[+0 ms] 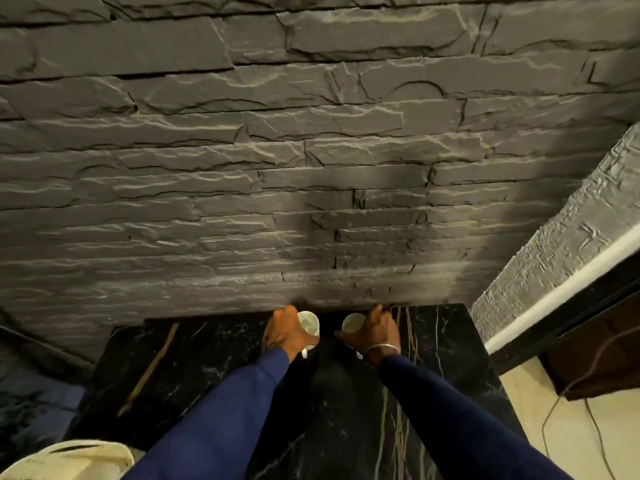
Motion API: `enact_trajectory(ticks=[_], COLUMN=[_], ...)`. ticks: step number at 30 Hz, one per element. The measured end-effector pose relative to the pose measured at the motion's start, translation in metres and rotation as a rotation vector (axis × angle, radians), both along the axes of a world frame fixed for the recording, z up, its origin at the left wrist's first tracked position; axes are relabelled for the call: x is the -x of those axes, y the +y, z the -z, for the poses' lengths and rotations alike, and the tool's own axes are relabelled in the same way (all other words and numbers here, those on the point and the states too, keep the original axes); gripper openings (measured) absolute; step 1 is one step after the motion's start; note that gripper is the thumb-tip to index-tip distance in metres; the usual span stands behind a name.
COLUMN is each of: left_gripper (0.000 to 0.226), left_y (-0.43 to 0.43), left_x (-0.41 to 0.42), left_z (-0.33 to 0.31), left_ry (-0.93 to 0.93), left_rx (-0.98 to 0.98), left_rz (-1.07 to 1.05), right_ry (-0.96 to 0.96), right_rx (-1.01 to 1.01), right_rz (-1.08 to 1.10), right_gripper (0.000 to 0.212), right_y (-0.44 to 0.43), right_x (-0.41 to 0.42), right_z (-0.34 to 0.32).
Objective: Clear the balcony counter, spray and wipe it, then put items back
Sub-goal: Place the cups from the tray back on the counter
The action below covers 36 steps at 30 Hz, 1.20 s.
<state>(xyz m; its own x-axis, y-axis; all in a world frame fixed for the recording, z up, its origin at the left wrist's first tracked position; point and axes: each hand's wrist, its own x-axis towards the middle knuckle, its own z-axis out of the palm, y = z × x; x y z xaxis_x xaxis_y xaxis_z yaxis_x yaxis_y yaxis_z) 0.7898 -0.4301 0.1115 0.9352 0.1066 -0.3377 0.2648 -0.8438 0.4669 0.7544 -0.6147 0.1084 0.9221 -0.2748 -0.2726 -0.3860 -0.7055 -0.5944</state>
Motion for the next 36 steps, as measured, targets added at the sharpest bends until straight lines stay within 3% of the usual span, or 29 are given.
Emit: enact_trajectory(ticks=[5, 13, 21, 26, 30, 33, 36], left_gripper=[0.073, 0.075, 0.071, 0.076, 0.082, 0.075, 0.069], left_y=[0.001, 0.0, -0.003, -0.002, 0.002, 0.007, 0.015], left_x=[0.0, 0.003, -0.001, 0.0, 0.004, 0.011, 0.018], left_z=[-0.001, 0.01, 0.01, 0.011, 0.002, -0.001, -0.013], left_ry=[0.005, -0.02, -0.025, -0.015, -0.014, -0.08, -0.191], left_rx=[-0.017, -0.101, -0.15, -0.147, -0.179, -0.185, -0.163], left_rz=[0.016, 0.026, 0.033, 0.108, 0.133, 0.126, 0.102], right_ry=[0.046, 0.035, 0.114, 0.099, 0.068, 0.005, -0.139], right_rx=[0.007, -0.015, -0.04, 0.069, 0.097, 0.126, 0.396], right_rz=[0.031, 0.098, 0.179, 0.189, 0.182, 0.17, -0.067], right_gripper=[0.111, 0.092, 0.125, 0.13, 0.119, 0.099, 0.067], right_y=[0.007, 0.013, 0.02, 0.018, 0.016, 0.019, 0.017], right_x=[-0.005, -0.013, -0.016, -0.015, -0.014, -0.006, 0.007], right_z=[0.0, 0.004, 0.001, -0.01, -0.02, -0.023, -0.023])
